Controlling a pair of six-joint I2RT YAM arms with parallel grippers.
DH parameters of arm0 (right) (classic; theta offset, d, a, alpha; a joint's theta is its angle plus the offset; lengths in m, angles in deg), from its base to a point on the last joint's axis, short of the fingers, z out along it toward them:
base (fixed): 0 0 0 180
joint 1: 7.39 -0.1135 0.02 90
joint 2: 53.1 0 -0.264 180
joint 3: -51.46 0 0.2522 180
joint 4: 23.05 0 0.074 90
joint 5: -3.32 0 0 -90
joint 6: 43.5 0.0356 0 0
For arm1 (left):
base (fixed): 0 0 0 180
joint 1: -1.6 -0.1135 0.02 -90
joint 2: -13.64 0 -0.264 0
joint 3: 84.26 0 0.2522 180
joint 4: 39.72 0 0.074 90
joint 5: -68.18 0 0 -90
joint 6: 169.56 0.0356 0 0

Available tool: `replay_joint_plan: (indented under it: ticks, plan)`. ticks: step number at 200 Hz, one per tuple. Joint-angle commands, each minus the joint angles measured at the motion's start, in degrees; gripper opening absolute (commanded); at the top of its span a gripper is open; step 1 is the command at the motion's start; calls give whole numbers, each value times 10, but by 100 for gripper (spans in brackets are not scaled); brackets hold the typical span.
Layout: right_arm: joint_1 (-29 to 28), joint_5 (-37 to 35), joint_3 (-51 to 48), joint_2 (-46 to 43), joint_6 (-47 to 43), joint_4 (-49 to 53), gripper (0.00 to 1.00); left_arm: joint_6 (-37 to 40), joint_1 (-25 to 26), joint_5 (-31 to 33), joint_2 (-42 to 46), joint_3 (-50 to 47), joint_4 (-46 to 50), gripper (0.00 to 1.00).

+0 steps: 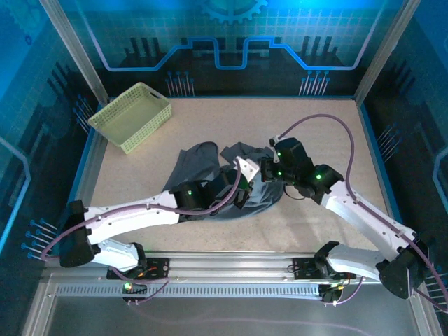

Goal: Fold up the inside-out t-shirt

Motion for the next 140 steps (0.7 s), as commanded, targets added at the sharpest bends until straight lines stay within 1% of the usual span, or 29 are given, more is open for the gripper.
replay_joint_plan:
  ticks: [1,23,31,37,52,75,87,116,140]
  plan:
    - [17,-37,-43,-17,30,60,0,-74,8,-94,-7,-48,-27,26]
    - [19,-38,-84,-32,48,71,0,-129,-1,-84,18,-97,-51,44]
    - [19,-35,-97,-36,58,73,0,-152,-14,-81,26,-108,-52,49]
    - [20,-31,-106,-39,64,72,0,-171,-28,-80,26,-111,-48,52]
    - [19,-20,-131,-46,78,66,0,-206,-54,-99,5,-100,-36,54]
    - [18,-22,-146,-59,94,69,0,-224,-53,-112,-58,-49,1,60]
    - [18,-26,-150,-66,97,71,0,-236,-52,-113,-91,-27,20,60]
    - [18,-34,-149,-63,97,71,1,-250,-51,-84,-160,22,68,57]
    - [18,-30,-149,-54,96,61,1,-256,-51,-62,-214,71,121,57]
